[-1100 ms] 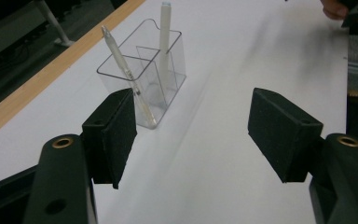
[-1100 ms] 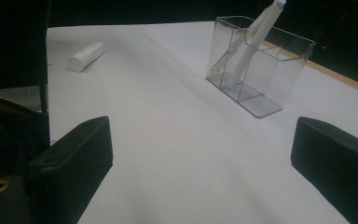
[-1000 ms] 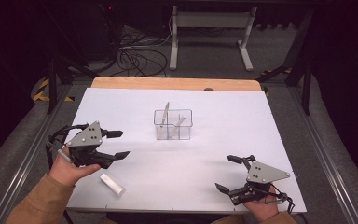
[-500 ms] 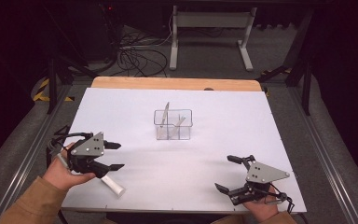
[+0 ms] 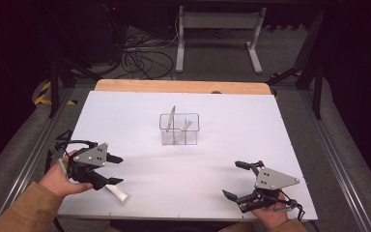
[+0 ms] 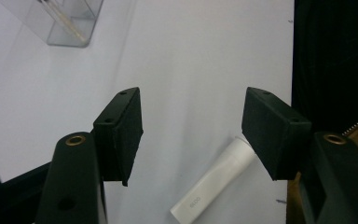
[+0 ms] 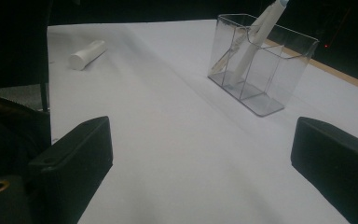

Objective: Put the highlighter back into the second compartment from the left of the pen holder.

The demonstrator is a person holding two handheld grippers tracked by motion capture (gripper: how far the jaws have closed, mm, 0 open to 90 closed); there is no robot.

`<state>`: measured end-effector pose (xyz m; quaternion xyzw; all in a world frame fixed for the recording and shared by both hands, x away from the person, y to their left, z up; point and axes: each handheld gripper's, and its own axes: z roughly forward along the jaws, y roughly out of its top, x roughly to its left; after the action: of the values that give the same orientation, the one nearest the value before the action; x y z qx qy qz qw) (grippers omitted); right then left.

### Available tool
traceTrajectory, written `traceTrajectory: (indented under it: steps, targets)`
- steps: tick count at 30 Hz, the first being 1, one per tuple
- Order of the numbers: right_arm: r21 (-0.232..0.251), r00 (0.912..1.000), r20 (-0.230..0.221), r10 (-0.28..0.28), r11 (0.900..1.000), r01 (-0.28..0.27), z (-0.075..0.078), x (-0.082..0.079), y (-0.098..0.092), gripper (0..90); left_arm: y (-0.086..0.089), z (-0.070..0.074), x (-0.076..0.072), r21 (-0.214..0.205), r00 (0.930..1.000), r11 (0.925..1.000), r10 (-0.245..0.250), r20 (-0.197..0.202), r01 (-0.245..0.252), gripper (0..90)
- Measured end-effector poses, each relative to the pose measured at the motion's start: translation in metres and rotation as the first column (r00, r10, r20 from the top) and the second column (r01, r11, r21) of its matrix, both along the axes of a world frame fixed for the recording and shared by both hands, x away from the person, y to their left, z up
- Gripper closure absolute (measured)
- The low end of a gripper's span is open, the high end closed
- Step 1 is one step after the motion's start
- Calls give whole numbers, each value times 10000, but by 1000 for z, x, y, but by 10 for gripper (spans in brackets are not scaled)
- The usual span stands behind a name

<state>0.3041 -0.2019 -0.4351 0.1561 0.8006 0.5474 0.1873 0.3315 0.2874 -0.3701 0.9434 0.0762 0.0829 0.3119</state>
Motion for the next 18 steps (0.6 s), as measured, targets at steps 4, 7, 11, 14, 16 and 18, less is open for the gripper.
traceTrajectory:
  steps: [4,7,11,14,16,18]
  targets:
    - [-4,10000,-10,3,10000,-3,0,0,0,61,3,-3,2,106,9997,9999,82,-232,-79,371]
    - [-30,10000,-21,18,10000,-18,0,0,0,61,3,-4,3,212,9994,9997,98,-332,-91,361]
    - [-19,10000,6,24,10000,-24,0,0,1,61,4,-4,3,334,9995,9994,-69,-293,79,370]
    - [-6,10000,-41,0,10000,0,0,0,1,61,5,-5,5,484,9995,9987,-147,-270,160,370]
    - [-50,10000,-49,18,10000,-18,0,1,1,61,4,-6,7,684,9996,9975,-165,-239,181,362]
    - [-52,10000,-26,12,10000,-12,-1,1,2,61,3,-7,8,796,9993,9965,-222,-294,245,365]
